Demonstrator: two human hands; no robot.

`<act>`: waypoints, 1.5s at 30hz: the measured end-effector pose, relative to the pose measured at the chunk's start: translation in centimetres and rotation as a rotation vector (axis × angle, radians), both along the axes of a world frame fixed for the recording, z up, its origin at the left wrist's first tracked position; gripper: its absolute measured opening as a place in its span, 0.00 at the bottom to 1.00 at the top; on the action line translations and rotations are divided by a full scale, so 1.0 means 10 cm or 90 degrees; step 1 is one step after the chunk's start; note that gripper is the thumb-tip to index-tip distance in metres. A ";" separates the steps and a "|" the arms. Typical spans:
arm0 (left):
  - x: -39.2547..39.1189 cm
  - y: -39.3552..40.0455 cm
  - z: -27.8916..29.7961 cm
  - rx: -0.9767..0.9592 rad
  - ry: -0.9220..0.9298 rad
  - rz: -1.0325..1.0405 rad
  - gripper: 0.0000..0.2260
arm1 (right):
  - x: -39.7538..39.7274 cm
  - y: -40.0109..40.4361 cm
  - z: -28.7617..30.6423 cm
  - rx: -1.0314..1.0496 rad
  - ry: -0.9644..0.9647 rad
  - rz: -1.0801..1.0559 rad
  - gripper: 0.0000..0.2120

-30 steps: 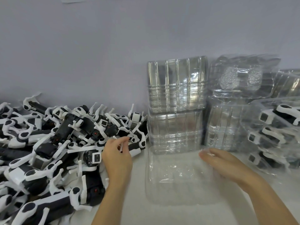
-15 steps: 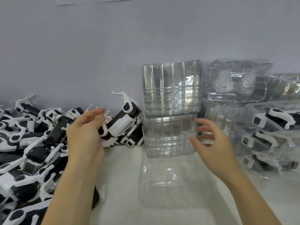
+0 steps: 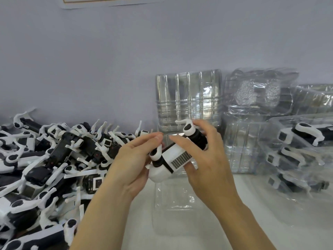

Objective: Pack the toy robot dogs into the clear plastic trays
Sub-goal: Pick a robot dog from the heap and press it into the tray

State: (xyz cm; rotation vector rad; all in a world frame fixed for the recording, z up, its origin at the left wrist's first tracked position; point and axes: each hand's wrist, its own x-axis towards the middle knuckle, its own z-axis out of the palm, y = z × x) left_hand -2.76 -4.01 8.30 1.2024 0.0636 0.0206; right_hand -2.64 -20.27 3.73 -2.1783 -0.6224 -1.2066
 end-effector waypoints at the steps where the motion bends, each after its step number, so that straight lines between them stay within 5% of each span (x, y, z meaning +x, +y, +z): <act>1: 0.00 -0.03 0.00 0.010 -0.019 0.004 0.13 | 0.01 -0.02 -0.01 0.007 0.027 -0.007 0.27; 5: -0.07 -0.17 0.00 0.103 -0.118 -0.047 0.20 | 0.04 -0.07 -0.05 0.029 0.104 -0.070 0.32; 10: -0.08 -0.25 -0.05 0.337 -0.261 -0.008 0.11 | 0.07 -0.18 -0.05 0.059 0.215 -0.048 0.36; 14: -0.05 -0.27 -0.06 0.305 -0.276 0.133 0.02 | 0.06 -0.17 -0.03 0.071 0.220 -0.015 0.32; 19: -0.03 -0.28 -0.09 0.308 -0.253 0.178 0.06 | 0.05 -0.17 0.03 -0.021 0.189 -0.006 0.29; 25: -0.04 -0.21 -0.08 0.302 -0.212 -0.026 0.07 | 0.09 -0.33 0.04 0.020 0.248 0.044 0.22; 30: 0.00 -0.14 -0.09 0.346 -0.249 0.030 0.15 | 0.06 -0.41 0.09 0.031 0.308 0.100 0.15; 34: -0.01 -0.15 -0.11 0.178 -0.223 -0.079 0.16 | 0.00 -0.37 0.17 0.047 0.330 0.178 0.09; 45: 0.02 -0.26 -0.22 0.144 -0.191 -0.110 0.11 | -0.04 -0.28 0.25 0.027 0.318 0.204 0.23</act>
